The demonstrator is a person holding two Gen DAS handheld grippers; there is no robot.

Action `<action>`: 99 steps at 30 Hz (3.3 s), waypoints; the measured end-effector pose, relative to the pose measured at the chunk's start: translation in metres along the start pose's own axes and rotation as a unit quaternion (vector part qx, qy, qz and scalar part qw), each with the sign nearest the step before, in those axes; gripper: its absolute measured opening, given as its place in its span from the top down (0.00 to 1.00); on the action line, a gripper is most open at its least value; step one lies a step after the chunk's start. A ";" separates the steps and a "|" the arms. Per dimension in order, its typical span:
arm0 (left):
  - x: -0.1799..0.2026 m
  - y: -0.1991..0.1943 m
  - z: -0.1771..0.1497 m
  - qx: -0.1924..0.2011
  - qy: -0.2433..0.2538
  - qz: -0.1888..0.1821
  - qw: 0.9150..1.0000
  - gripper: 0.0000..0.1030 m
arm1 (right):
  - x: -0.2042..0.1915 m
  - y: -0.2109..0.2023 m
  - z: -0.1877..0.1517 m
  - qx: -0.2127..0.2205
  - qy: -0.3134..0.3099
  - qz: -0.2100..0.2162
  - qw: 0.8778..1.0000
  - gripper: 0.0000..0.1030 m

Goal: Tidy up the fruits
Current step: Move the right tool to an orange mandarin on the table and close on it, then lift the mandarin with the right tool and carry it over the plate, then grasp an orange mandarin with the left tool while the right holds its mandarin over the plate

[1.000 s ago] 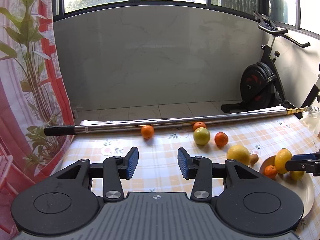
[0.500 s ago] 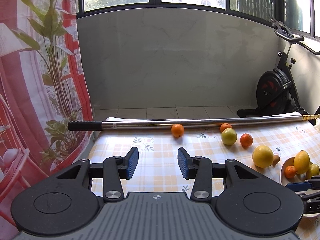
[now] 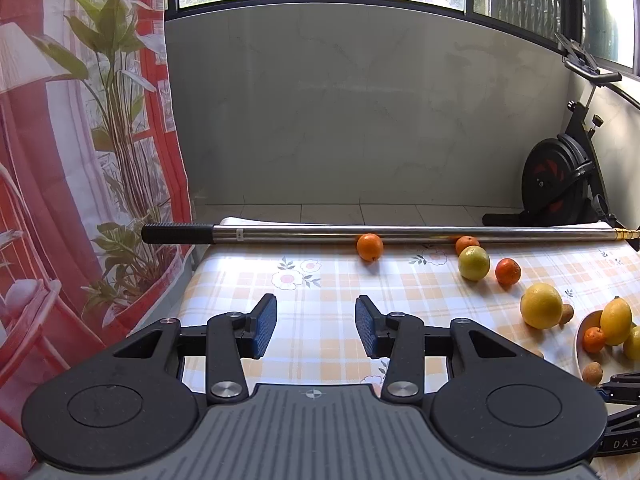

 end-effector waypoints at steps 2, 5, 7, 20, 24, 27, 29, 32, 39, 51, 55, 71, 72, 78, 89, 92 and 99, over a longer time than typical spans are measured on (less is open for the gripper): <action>0.001 0.002 -0.001 -0.004 -0.004 -0.003 1.000 0.56 | -0.002 0.004 -0.001 -0.006 -0.009 -0.005 1.000 0.48; 0.002 0.004 -0.004 -0.008 -0.003 -0.004 1.000 0.56 | -0.003 0.007 -0.003 -0.009 -0.011 -0.003 1.000 0.50; 0.004 0.004 -0.005 -0.011 -0.001 -0.005 1.000 0.56 | -0.003 0.007 -0.003 -0.008 -0.011 -0.005 1.000 0.52; 0.014 0.002 -0.001 -0.013 0.014 -0.012 1.000 0.56 | 0.001 0.007 -0.004 -0.004 -0.007 -0.003 1.000 0.62; 0.018 -0.002 0.004 -0.007 0.018 -0.014 1.000 0.56 | 0.001 0.001 -0.003 0.008 -0.005 0.005 1.000 0.63; 0.021 -0.005 0.008 -0.003 0.021 -0.015 1.000 0.56 | 0.003 -0.011 -0.001 0.027 0.002 0.012 1.000 0.63; 0.023 -0.007 0.011 0.000 0.023 -0.016 1.000 0.56 | 0.007 -0.022 0.001 0.043 0.009 0.014 0.999 0.63; 0.029 -0.009 0.016 0.006 0.029 -0.018 0.999 0.56 | 0.017 -0.040 0.003 0.067 0.023 0.012 0.997 0.63; 0.050 -0.013 0.034 0.028 0.042 -0.030 0.998 0.56 | 0.055 -0.077 -0.001 0.109 0.073 -0.018 0.991 0.63; 0.121 0.010 0.044 0.035 0.071 -0.071 0.994 0.56 | 0.104 -0.110 -0.014 0.116 0.103 -0.081 0.985 0.63; 0.144 0.027 0.046 0.022 0.085 -0.082 0.993 0.56 | 0.116 -0.122 -0.018 0.127 0.115 -0.090 0.981 0.63; 0.199 0.150 0.059 -0.110 0.008 -0.135 0.985 0.56 | 0.152 -0.139 -0.023 0.145 0.143 -0.085 0.975 0.63; 0.201 0.156 0.059 -0.113 0.007 -0.135 0.984 0.56 | 0.153 -0.139 -0.023 0.145 0.144 -0.085 0.975 0.63; 0.214 0.199 0.060 -0.155 -0.018 -0.121 0.980 0.56 | 0.159 -0.138 -0.027 0.144 0.157 -0.082 0.974 0.63; 0.227 0.224 0.057 -0.172 -0.020 -0.113 0.978 0.56 | 0.162 -0.135 -0.028 0.140 0.169 -0.069 0.973 0.63; 0.233 0.228 0.055 -0.172 -0.005 -0.104 0.980 0.56 | 0.163 -0.135 -0.028 0.140 0.171 -0.068 0.973 0.63; 0.244 0.229 0.052 -0.163 0.024 -0.093 0.982 0.60 | 0.165 -0.134 -0.030 0.139 0.177 -0.064 0.972 0.63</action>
Point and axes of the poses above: each gripper's, at about its wrist camera, not at the fingertips, and y roughly the way its jaws point, x to its right, z to its top, the point moved 3 cm from there along y, roughly the way its jaws point, and after that the axes turned 6 degrees about -x, right-handed, at the moved point
